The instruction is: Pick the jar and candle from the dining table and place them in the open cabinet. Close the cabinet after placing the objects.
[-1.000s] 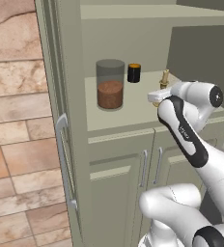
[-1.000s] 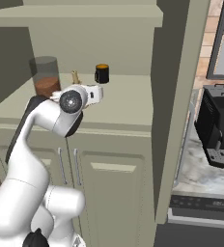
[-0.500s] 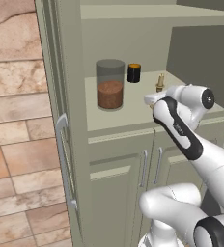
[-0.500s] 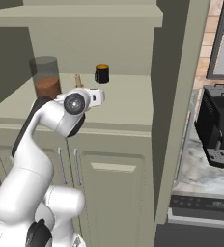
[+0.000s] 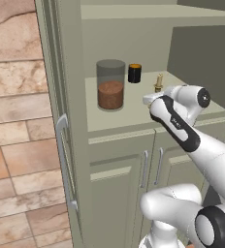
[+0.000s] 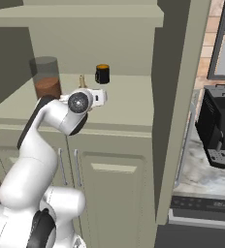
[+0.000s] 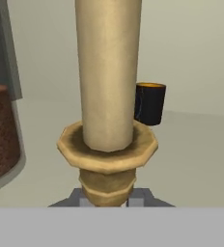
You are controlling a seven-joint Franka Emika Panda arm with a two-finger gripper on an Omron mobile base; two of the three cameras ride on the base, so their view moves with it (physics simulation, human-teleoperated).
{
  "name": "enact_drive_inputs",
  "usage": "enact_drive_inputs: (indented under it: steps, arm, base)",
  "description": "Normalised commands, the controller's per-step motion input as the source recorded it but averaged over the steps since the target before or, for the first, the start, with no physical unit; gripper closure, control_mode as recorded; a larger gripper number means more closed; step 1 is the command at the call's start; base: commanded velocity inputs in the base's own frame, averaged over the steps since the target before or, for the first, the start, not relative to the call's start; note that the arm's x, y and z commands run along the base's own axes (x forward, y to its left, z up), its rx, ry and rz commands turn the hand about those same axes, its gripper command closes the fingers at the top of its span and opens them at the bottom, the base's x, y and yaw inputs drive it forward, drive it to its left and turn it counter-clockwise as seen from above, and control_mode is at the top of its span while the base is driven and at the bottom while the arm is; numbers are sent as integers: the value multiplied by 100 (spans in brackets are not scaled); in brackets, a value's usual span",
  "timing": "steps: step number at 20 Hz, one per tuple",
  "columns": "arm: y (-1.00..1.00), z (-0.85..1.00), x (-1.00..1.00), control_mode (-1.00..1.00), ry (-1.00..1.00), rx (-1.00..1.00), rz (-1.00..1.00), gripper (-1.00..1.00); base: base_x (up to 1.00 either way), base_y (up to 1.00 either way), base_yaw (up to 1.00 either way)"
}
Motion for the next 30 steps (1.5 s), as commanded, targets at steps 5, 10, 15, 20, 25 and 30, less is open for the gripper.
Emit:
enact_drive_inputs:
  steps: [5,10,15,20,25,30]
  arm:
    - [0,-20,20,-100,0,0,0,100]
    - [10,-27,0,-100,0,0,0,-100]
    - [1,-9,-19,-100,0,0,0,-100]
    - [-2,0,-10,-100,-4,1,0,-100]
    - [-4,11,-4,-100,-7,1,0,-100]
    - [-1,31,-23,-100,-2,0,-1,-100]
  base:
    - [0,0,0]
    - [0,0,0]
    - [0,0,0]
    - [0,0,0]
    - [0,0,0]
    - [0,0,0]
